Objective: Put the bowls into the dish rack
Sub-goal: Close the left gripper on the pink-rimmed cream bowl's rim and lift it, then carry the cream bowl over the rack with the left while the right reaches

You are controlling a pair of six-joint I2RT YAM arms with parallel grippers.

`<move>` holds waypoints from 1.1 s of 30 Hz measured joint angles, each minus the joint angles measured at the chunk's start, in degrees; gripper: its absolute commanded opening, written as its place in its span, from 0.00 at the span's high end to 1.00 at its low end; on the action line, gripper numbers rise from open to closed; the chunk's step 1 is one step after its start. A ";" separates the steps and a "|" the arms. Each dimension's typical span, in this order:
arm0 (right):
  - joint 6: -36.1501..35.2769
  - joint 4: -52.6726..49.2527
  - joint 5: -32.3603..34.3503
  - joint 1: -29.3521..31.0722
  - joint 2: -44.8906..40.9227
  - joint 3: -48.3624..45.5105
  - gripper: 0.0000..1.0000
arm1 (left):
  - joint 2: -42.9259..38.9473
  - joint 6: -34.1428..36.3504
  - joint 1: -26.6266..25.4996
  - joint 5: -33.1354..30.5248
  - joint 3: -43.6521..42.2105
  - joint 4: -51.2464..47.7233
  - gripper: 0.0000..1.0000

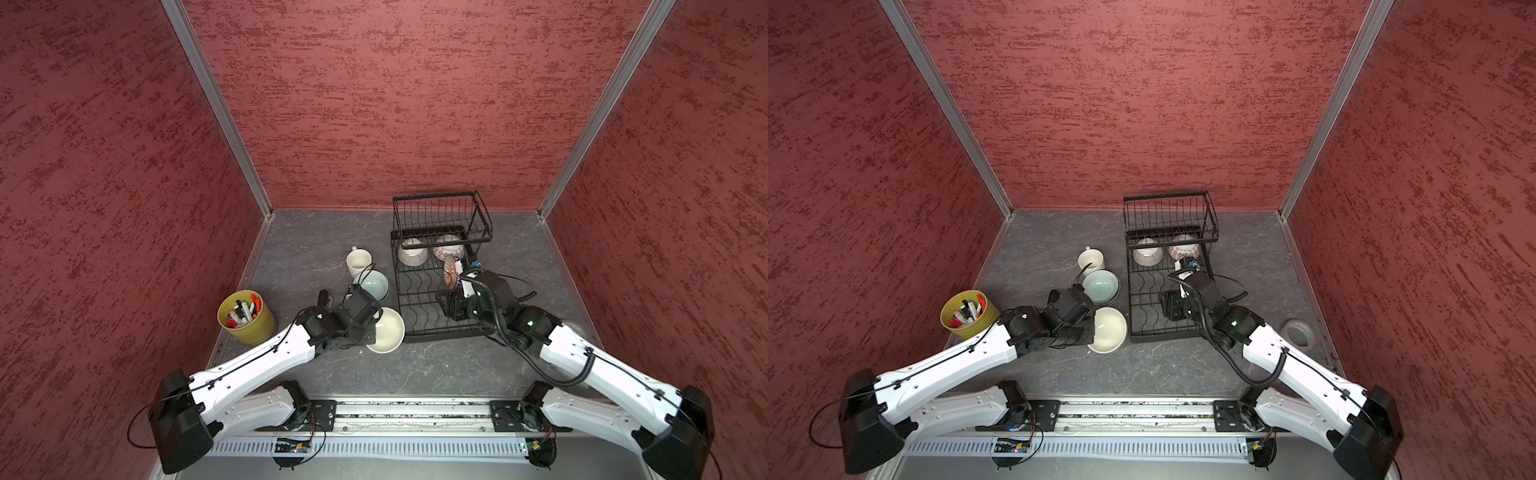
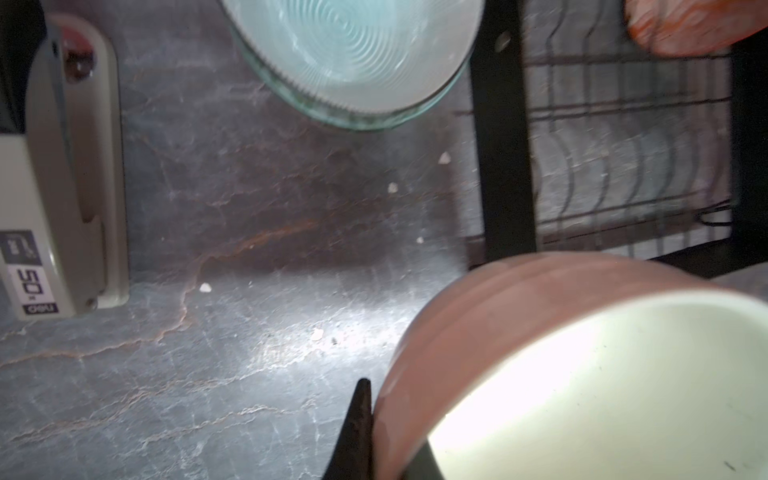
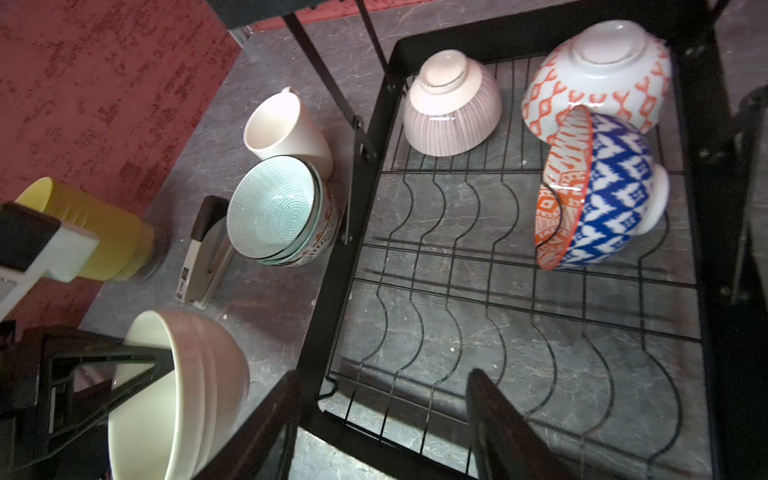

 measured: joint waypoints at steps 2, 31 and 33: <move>0.04 -0.26 -1.62 0.00 0.00 1.11 0.40 | 1.22 0.00 -0.20 -0.35 2.69 0.02 1.00; 3.74 -9.68 -0.85 0.59 7.58 6.91 0.65 | 27.78 5.03 -1.44 -1.25 21.64 4.20 1.00; 4.17 -9.68 0.42 0.66 8.39 6.91 0.67 | 28.44 5.09 -1.44 -1.09 21.94 4.35 1.00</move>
